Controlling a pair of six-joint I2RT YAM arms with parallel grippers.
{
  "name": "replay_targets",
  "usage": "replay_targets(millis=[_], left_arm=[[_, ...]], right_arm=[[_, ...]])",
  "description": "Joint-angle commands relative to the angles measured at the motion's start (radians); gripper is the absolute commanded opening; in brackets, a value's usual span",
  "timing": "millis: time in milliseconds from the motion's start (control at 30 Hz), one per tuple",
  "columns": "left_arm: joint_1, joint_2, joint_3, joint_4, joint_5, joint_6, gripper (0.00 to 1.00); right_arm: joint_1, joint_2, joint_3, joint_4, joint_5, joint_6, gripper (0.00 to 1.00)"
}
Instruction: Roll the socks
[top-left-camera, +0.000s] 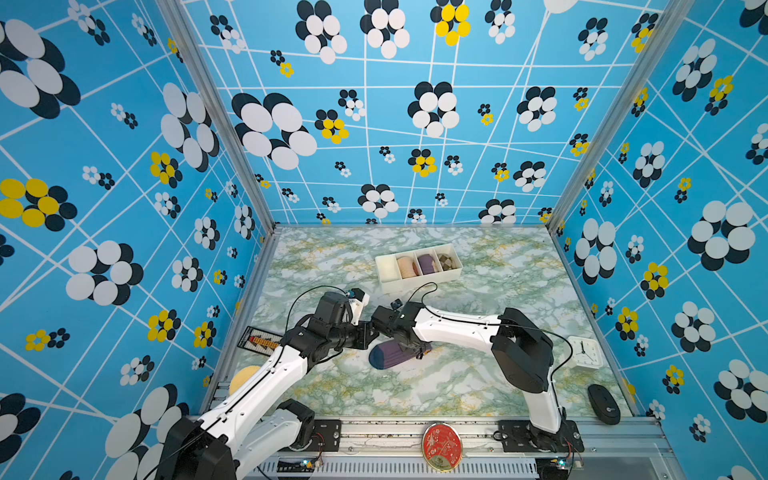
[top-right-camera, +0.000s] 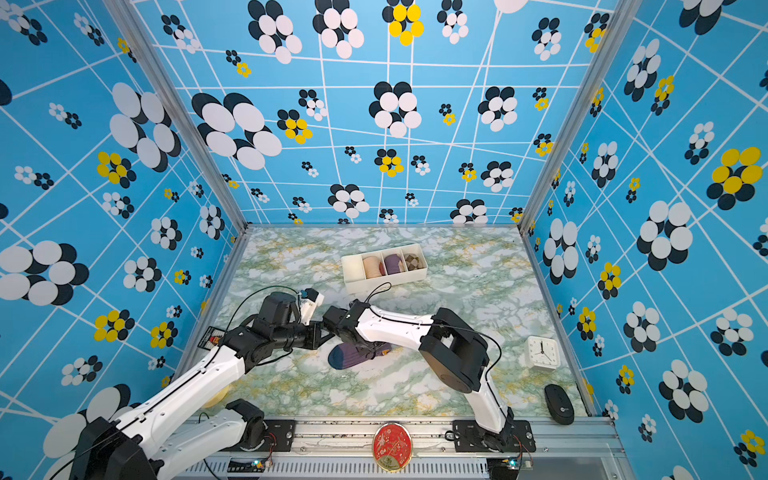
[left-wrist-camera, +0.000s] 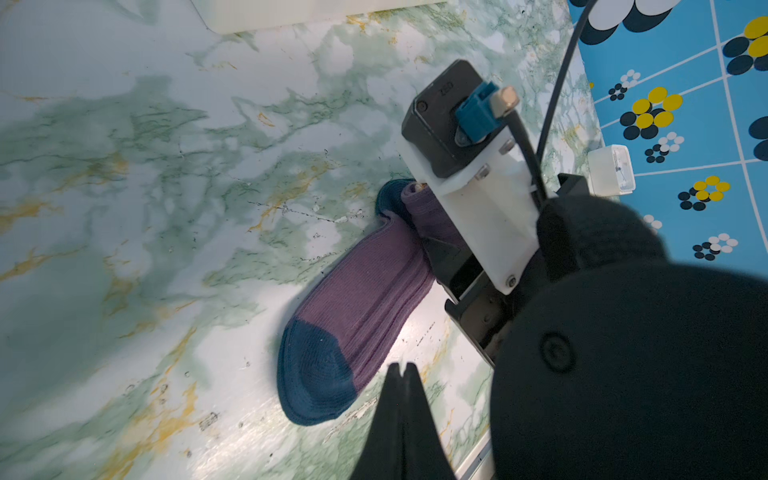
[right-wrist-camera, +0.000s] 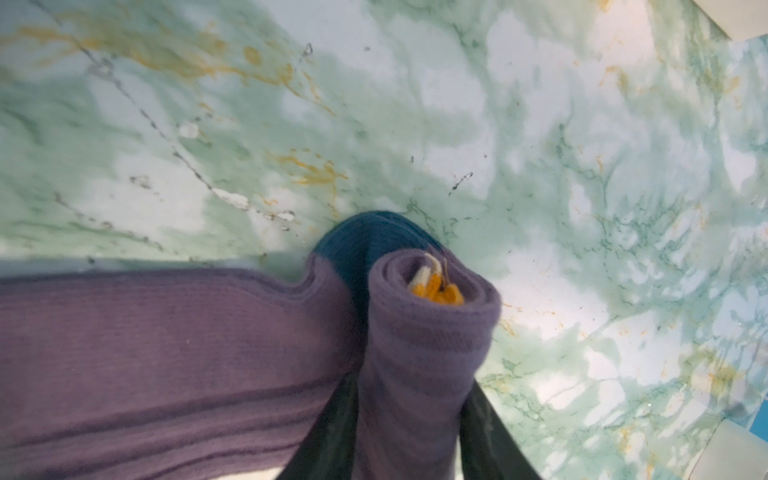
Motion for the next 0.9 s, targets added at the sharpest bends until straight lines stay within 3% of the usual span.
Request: replay_targets(millis=[0, 333, 867], left_arm=[[0.012, -0.024, 0.045, -0.038, -0.001, 0.014, 0.02], [0.075, -0.165, 0.126, -0.141, -0.104, 0.038, 0.05], [0.266, -0.176, 0.160, -0.180, -0.005, 0.081, 0.05]], right_arm=[[0.025, -0.030, 0.016, 0.019, -0.013, -0.015, 0.41], [0.045, 0.016, 0.070, -0.035, 0.030, -0.022, 0.38], [0.070, 0.060, 0.109, -0.048, 0.046, -0.045, 0.15]])
